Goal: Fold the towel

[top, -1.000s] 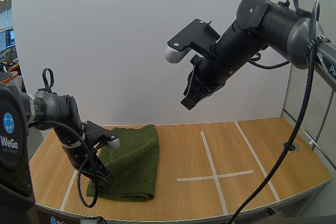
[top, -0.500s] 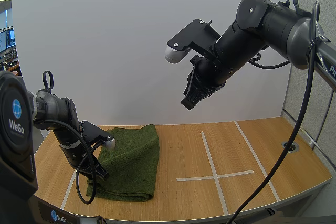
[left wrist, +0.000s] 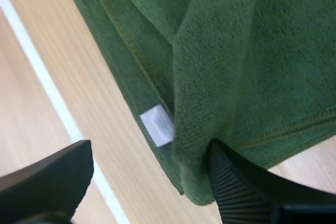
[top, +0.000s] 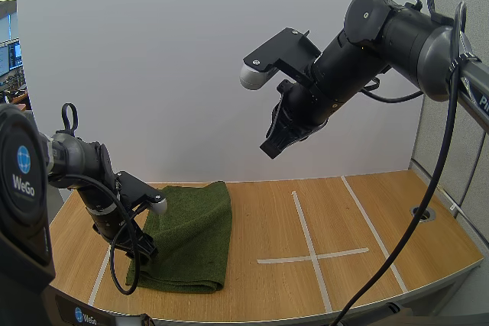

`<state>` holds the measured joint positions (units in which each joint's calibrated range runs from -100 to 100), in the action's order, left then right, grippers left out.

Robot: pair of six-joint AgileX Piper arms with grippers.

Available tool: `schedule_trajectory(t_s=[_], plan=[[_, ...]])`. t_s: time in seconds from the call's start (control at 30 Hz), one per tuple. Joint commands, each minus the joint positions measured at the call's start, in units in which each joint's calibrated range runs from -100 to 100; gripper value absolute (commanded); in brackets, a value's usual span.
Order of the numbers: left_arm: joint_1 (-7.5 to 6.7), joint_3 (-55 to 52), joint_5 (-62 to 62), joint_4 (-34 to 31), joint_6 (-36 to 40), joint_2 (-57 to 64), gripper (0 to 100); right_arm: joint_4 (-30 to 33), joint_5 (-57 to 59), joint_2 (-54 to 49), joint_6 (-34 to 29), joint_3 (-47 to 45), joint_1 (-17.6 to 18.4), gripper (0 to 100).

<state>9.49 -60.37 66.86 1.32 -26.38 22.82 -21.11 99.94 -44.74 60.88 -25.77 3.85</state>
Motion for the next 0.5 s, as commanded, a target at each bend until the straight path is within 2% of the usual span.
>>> schedule_trajectory(t_s=[0.0, 0.17, 0.27, 0.47], plan=[[0.11, 4.7, -1.4, 0.1, -0.6, 1.9, 100, -6.6, 0.1, 0.2, 0.0, -8.7, -0.2, 0], [0.11, 9.5, -2.6, 1.2, -0.6, 1.9, 99, -11.3, 0.1, 4.2, 1.9, -14.4, -0.2, 0], [0.11, 12.3, -4.0, 3.4, -0.6, 1.9, 93, -14.1, 0.1, 6.7, 3.3, -16.3, -0.2, 0], [0.11, 15.2, -3.9, 5.5, -0.6, 1.8, 92, -15.5, 0.1, 10.0, 4.4, -18.5, 0.8, 0]])
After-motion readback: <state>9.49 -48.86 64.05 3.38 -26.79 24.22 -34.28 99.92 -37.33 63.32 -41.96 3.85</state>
